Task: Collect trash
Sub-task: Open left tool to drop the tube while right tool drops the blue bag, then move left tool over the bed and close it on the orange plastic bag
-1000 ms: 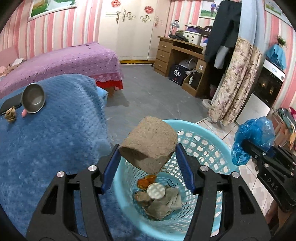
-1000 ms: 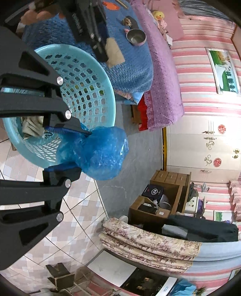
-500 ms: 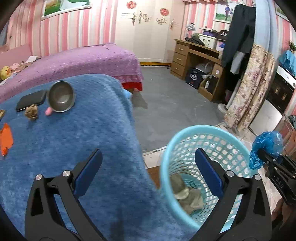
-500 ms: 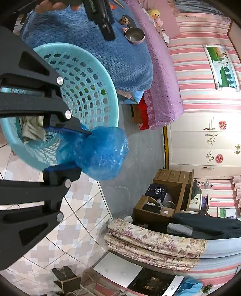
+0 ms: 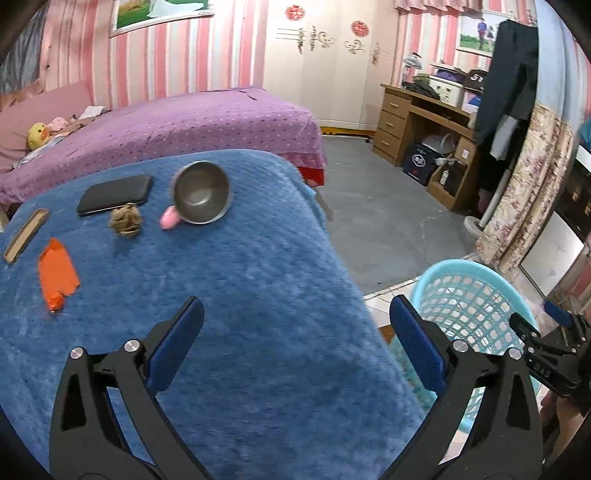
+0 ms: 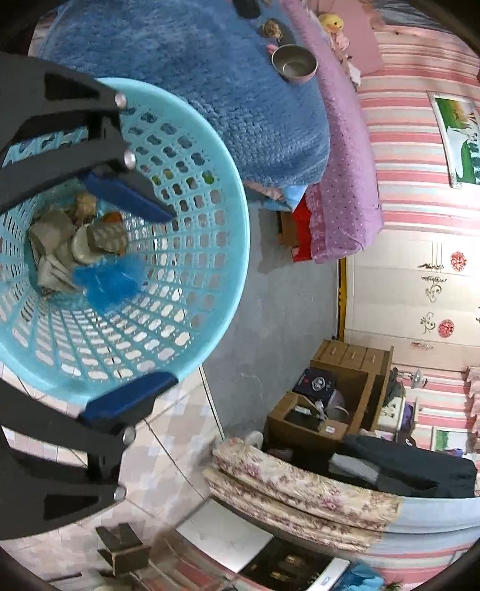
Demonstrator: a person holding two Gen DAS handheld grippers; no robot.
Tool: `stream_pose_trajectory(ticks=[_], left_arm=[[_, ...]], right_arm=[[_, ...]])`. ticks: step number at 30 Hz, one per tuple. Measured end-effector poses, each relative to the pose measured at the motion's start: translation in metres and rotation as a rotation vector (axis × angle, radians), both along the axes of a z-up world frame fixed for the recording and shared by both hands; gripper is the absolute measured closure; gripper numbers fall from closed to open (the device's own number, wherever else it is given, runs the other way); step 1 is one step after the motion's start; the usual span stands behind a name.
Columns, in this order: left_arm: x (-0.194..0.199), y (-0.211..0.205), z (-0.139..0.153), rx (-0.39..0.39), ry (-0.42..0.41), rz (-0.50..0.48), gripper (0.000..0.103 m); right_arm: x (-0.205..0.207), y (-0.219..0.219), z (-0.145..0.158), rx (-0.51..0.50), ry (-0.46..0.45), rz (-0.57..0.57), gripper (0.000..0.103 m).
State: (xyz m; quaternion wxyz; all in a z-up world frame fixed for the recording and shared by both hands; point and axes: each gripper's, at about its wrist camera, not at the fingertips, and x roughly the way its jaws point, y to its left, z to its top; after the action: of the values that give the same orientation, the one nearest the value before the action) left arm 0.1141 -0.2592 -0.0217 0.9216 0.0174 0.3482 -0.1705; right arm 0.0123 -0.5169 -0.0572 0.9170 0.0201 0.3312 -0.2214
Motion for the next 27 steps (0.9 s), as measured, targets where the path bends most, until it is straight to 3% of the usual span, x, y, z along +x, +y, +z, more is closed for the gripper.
stream_pose_trajectory(ticks=[9,16,21,27], left_arm=[[0.012,0.064,0.014,-0.002,-0.002,0.071,0.006],[0.046,0.14,0.02,0.052,-0.002,0.197,0.006],[0.077,0.198,0.004,0.119,0.011,0.322,0.006],[0.119,0.25,-0.041,0.084,0.143,0.428,0.006]], right_arm=[[0.007,0.028,0.029,0.042,-0.073,-0.011,0.005],[0.057,0.099,0.049,0.089,-0.12,0.095,0.005],[0.104,0.153,0.045,0.13,-0.103,0.18,0.005],[0.156,0.196,0.017,0.169,-0.034,0.221,0.005]])
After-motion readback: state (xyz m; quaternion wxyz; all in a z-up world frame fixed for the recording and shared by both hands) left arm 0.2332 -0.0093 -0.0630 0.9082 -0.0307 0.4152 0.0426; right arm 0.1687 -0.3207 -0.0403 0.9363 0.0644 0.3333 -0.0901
